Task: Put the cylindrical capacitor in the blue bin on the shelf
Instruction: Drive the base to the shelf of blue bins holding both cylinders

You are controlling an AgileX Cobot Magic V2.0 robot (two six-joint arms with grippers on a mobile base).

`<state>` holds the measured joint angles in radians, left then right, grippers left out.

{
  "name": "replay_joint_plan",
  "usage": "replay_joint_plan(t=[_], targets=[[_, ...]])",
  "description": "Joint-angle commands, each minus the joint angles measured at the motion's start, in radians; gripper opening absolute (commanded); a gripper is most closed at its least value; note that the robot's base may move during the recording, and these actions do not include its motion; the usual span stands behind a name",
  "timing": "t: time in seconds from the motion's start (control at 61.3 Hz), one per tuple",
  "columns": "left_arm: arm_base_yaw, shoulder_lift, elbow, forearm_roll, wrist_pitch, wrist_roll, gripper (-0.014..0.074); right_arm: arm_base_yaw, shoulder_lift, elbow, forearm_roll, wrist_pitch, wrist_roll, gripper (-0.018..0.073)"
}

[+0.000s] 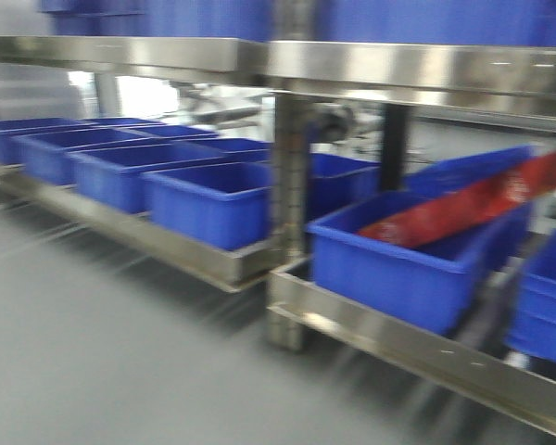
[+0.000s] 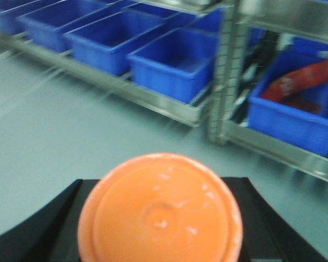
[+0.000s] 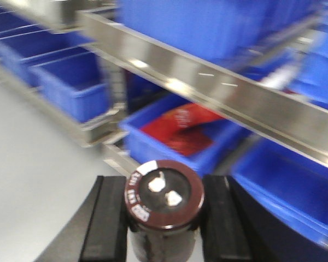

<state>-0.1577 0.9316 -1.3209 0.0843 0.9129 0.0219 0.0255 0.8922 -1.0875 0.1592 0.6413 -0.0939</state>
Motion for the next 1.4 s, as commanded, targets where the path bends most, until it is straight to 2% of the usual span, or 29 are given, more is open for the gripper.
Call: replay_joint_plan(t=[0.0,1.387], targets=[[-0.005,-0.003,-0.009,-0.002,-0.018,0.001,-0.0111,-0.001,-0.006,-0.01,-0.006,-0.023,-0.001,-0.0162],[-0.005,-0.003,-0.009,-0.002,-0.018,0.001,-0.0111,-0.001,-0.006,-0.01,-0.006,-0.023,-0.001,-0.0162]])
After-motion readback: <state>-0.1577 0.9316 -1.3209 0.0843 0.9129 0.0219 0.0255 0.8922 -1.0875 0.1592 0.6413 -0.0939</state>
